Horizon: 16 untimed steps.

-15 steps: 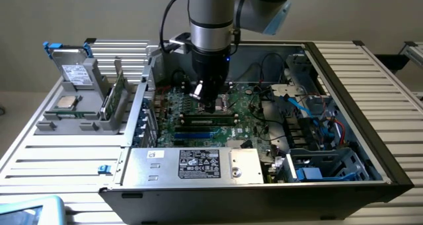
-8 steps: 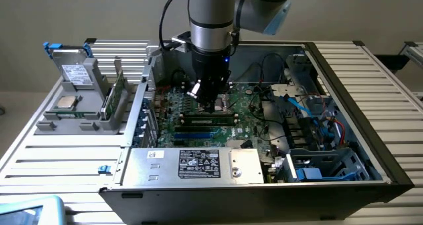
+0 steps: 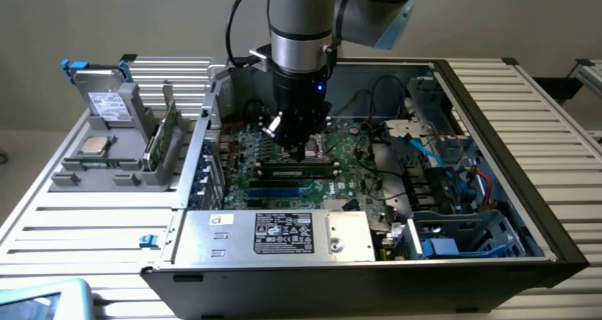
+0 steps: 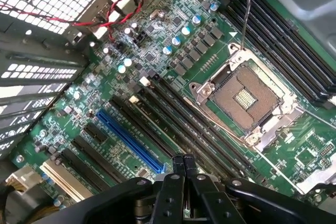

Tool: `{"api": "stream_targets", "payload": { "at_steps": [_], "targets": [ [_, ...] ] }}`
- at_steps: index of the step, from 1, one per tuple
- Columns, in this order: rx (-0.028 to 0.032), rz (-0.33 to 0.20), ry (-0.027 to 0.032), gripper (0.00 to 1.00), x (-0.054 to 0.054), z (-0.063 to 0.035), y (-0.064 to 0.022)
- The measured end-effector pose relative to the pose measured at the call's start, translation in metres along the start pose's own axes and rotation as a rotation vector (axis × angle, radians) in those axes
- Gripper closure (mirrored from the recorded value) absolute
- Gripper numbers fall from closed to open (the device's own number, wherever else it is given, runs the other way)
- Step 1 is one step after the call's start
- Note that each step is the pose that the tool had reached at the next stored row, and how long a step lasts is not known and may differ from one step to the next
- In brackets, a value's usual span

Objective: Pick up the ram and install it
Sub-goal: 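Press down the ram until it locks into place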

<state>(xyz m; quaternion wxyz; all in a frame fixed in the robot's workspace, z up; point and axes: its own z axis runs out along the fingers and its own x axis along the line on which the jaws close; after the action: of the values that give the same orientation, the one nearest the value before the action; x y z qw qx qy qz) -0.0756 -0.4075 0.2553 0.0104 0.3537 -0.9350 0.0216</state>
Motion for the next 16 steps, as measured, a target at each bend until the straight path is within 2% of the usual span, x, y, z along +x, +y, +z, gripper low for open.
{"api": "stream_targets", "payload": {
  "at_steps": [16],
  "targets": [
    [-0.0095,0.273,0.009,0.89,0.0,0.0,0.0]
  ]
}}
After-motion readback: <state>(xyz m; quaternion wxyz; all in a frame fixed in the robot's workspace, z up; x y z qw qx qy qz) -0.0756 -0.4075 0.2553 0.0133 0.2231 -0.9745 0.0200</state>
